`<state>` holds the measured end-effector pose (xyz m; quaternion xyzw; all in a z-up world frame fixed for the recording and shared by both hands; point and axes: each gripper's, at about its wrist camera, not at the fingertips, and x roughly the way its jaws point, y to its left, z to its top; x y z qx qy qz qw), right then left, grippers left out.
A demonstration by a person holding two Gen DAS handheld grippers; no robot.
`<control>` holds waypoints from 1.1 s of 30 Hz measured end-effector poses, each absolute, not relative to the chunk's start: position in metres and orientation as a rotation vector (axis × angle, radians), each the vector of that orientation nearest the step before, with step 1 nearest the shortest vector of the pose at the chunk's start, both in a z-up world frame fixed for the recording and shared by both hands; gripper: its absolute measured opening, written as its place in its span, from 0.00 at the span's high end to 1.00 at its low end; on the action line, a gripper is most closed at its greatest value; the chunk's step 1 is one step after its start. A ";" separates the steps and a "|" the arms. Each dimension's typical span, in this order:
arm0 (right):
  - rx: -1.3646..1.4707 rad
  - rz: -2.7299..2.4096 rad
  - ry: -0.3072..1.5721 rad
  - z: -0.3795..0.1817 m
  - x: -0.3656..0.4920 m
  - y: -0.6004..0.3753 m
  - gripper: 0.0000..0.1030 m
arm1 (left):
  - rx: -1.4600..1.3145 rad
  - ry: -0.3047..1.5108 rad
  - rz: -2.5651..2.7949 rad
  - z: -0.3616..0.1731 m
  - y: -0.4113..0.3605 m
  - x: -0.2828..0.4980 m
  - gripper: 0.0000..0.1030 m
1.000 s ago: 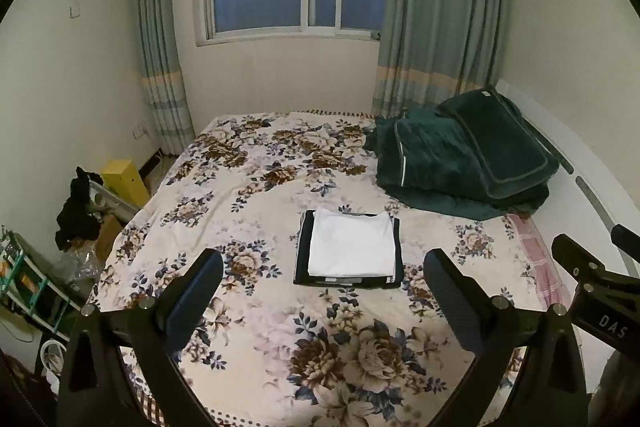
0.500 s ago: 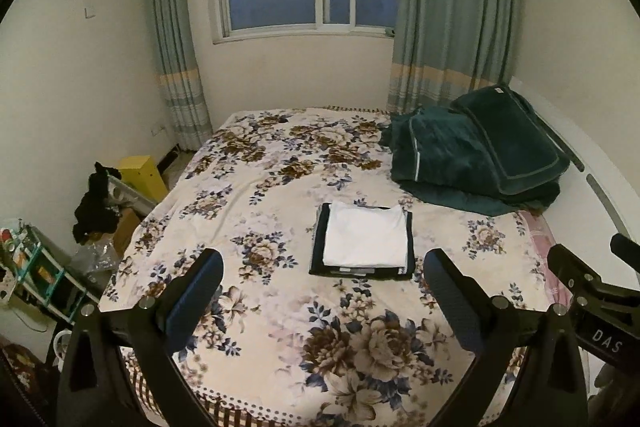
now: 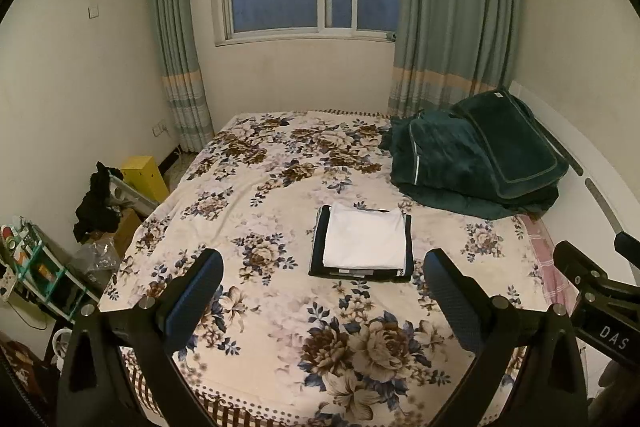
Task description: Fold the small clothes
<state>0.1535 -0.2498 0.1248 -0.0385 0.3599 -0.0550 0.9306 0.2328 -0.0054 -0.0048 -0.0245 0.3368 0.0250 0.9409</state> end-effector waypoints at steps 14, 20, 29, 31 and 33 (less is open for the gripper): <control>-0.075 -0.104 0.731 0.130 0.153 -0.247 0.00 | -0.057 0.682 0.054 -0.003 -0.005 0.229 0.01; -0.079 -0.102 0.727 0.130 0.153 -0.245 0.00 | -0.055 0.678 0.055 -0.002 -0.006 0.228 0.01; -0.076 -0.106 0.726 0.128 0.150 -0.244 0.00 | -0.064 0.673 0.052 0.003 -0.007 0.228 0.01; -0.075 -0.105 0.727 0.128 0.151 -0.243 0.00 | -0.063 0.672 0.050 0.003 -0.008 0.228 0.01; -0.075 -0.106 0.725 0.127 0.148 -0.244 0.00 | -0.066 0.672 0.047 0.003 -0.008 0.227 0.01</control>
